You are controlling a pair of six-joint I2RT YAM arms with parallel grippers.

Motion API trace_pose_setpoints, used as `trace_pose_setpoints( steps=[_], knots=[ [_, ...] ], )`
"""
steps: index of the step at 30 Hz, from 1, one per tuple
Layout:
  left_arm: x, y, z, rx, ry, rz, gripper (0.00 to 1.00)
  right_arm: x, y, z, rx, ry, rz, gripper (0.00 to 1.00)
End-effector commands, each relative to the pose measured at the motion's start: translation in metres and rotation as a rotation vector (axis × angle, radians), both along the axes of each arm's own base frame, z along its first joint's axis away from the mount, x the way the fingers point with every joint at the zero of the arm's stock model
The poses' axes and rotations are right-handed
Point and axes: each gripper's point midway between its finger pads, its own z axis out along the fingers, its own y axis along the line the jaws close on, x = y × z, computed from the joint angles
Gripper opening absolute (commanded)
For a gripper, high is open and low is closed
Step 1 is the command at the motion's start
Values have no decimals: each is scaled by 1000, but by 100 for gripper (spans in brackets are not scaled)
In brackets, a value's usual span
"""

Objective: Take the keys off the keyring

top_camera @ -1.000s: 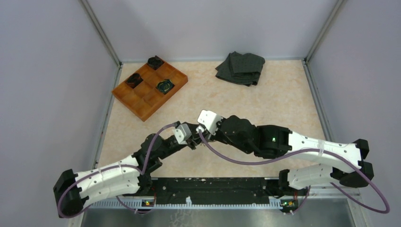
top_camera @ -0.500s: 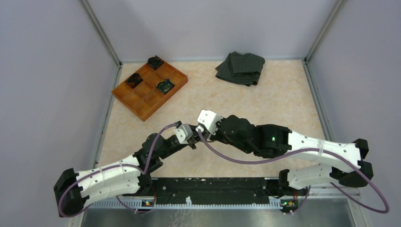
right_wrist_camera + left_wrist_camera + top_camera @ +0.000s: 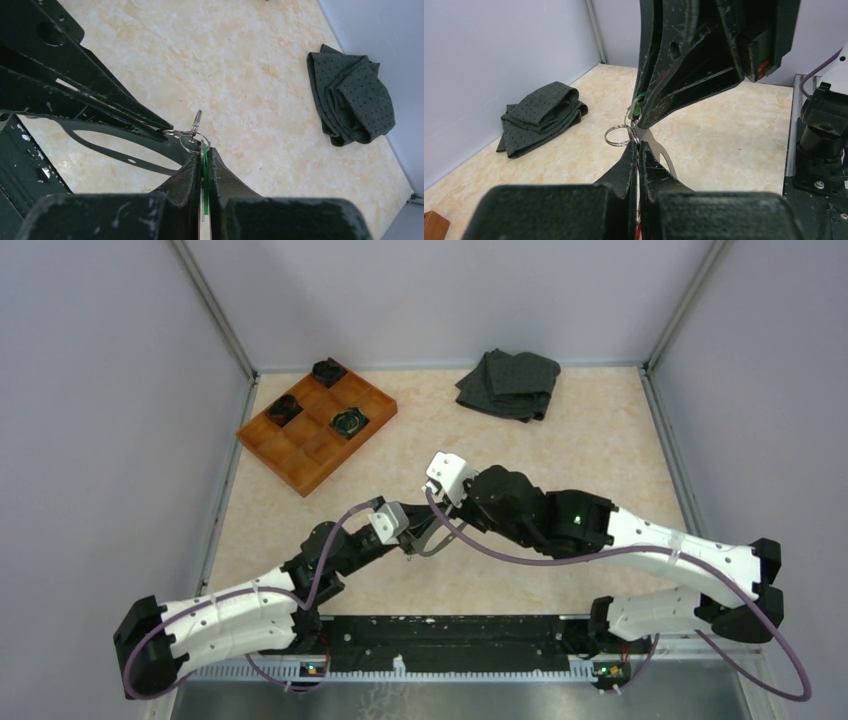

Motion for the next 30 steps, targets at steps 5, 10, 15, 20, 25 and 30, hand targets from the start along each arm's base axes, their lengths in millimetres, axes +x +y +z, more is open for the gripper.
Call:
trace_pose_setpoints(
  steps=[5,10,15,20,25,30],
  knots=[
    [-13,1,20,-56,-64,-50,0,24,-15,20,36,-23,-103,0],
    [-8,1,15,-48,-45,-30,0,14,-3,32,81,-2,-16,0],
    [-4,-1,7,-29,-13,-11,26,-1,9,39,110,23,94,0],
    [-1,-3,7,-21,-9,-6,31,-4,11,40,108,24,120,0],
    [-2,-6,12,-28,-20,-20,31,-4,10,40,108,23,114,0],
    [0,-7,16,-40,-27,-14,32,-6,11,40,105,28,121,0]
  ],
)
